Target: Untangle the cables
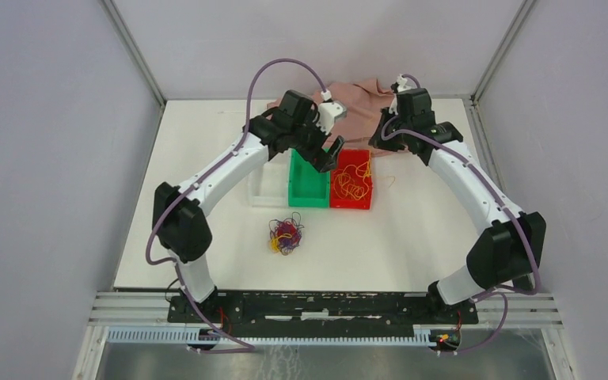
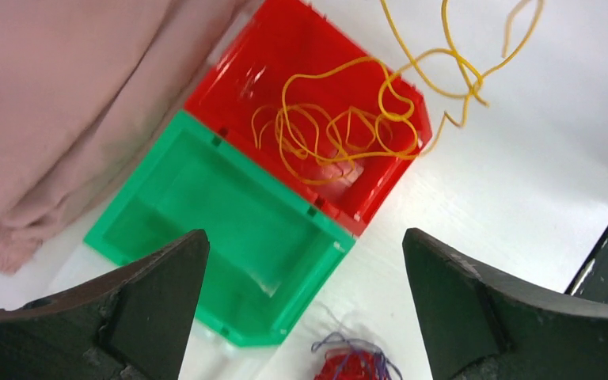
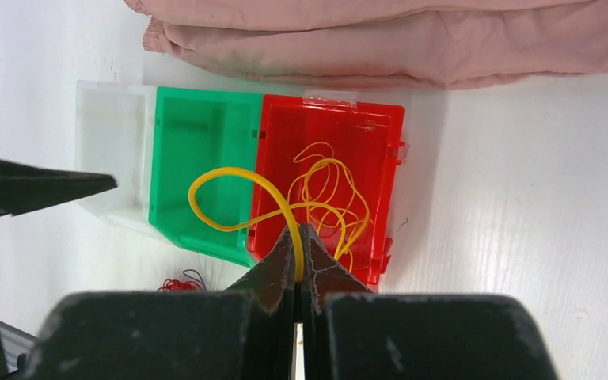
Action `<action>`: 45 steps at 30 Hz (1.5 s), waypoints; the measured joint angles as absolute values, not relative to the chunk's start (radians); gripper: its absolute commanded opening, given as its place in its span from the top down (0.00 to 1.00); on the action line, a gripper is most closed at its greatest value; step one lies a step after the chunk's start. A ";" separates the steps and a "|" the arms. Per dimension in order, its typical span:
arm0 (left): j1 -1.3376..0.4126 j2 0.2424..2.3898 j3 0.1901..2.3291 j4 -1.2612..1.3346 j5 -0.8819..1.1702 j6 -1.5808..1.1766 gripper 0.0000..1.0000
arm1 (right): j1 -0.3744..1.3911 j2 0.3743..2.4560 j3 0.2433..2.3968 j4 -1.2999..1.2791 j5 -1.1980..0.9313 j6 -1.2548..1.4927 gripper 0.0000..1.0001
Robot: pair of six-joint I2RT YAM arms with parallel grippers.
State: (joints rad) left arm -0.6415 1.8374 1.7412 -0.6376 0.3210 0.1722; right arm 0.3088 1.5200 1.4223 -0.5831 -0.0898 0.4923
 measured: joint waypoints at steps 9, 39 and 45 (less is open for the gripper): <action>-0.471 1.615 1.617 -0.719 0.296 0.204 0.01 | 0.334 1.585 1.454 -0.579 -0.064 0.524 1.00; -0.360 1.061 1.265 -0.841 0.293 0.204 0.01 | 0.504 2.058 1.575 -0.558 0.209 0.601 0.98; -0.360 1.042 1.265 -0.841 0.291 0.204 0.01 | 0.504 2.089 1.630 -0.612 0.222 0.567 0.59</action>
State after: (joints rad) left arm -0.3599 1.0424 1.2648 -0.8410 0.2909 0.2035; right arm 0.5037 2.0888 1.6299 -0.6117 0.2222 0.5667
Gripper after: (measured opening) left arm 0.993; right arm 0.258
